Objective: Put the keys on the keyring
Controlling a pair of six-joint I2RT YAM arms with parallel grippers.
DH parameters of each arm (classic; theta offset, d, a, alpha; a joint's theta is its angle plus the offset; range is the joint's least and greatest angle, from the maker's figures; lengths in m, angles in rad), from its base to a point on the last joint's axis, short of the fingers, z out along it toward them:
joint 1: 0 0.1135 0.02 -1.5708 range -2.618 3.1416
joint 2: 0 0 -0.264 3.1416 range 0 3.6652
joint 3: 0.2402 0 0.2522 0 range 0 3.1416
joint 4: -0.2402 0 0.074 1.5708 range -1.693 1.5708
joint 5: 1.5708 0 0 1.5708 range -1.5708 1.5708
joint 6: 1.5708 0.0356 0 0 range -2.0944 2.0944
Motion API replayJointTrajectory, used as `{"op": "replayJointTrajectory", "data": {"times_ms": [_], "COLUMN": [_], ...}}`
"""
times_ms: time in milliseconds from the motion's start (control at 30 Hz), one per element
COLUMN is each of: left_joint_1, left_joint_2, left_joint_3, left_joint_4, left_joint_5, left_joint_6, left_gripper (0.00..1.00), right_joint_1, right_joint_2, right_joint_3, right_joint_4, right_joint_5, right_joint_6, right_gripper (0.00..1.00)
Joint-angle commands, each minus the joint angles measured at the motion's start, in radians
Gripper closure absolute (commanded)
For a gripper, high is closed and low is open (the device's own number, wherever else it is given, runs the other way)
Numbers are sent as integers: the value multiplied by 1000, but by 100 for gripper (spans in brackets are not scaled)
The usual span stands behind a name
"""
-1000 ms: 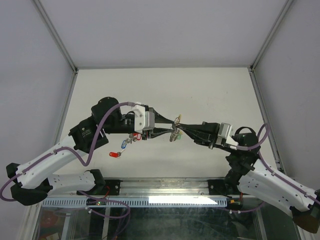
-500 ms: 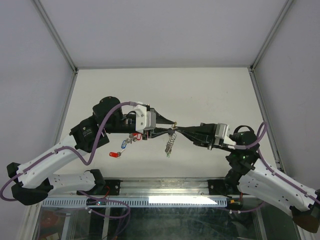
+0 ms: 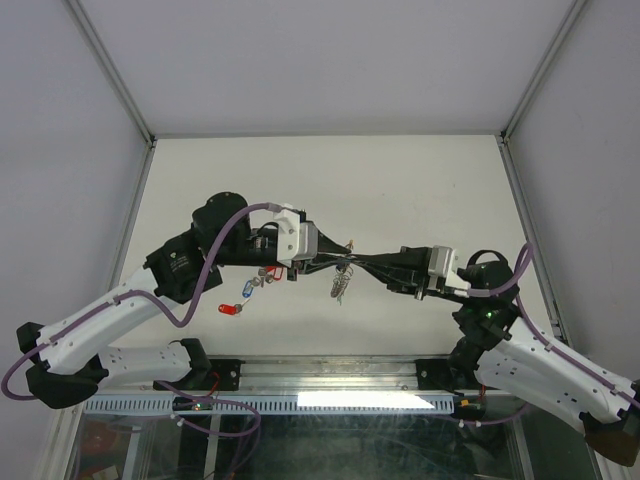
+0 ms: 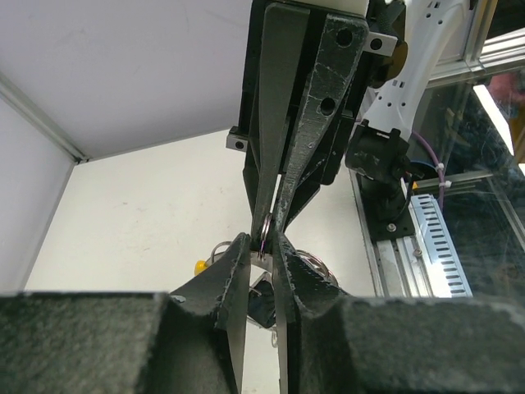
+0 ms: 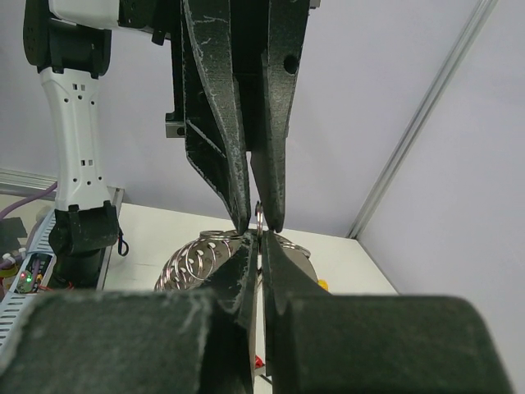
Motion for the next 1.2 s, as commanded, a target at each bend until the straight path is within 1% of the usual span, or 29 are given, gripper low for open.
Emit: {"op": "replayJointTrajectory", "data": {"times_ms": [0, 133, 167, 500, 767, 900, 933, 1033, 1133, 1167], "left_joint_1": [9, 9, 9, 9, 9, 9, 9, 9, 9, 9], "left_joint_2": [4, 4, 4, 10, 21, 26, 26, 27, 26, 26], "left_joint_3": [41, 43, 42, 52, 68, 75, 76, 78, 81, 81], "left_joint_4": [3, 3, 2, -10, -24, -30, -31, -32, -30, -26], "left_joint_5": [33, 33, 32, 27, 34, 40, 39, 35, 22, 15], "left_joint_6": [24, 24, 24, 29, 35, 38, 38, 38, 36, 32], "left_gripper": [88, 99, 100, 100, 100, 100, 100, 100, 99, 91], "right_joint_1": [-3, -3, -3, -3, -3, -3, -3, -3, -3, -3], "right_joint_2": [-15, -15, -15, -18, -26, -27, -27, -26, -24, -23], "right_joint_3": [61, 64, 65, 78, 84, 83, 82, 82, 85, 85], "right_joint_4": [47, 35, 33, -12, -42, -42, -42, -46, -45, -44], "right_joint_5": [-2, -3, -3, -3, -6, -8, -8, -14, -8, -2], "right_joint_6": [-3, -6, -9, -33, -44, -46, -48, -49, -50, -51], "right_gripper": [100, 100, 100, 100, 92, 91, 92, 100, 100, 100]}}
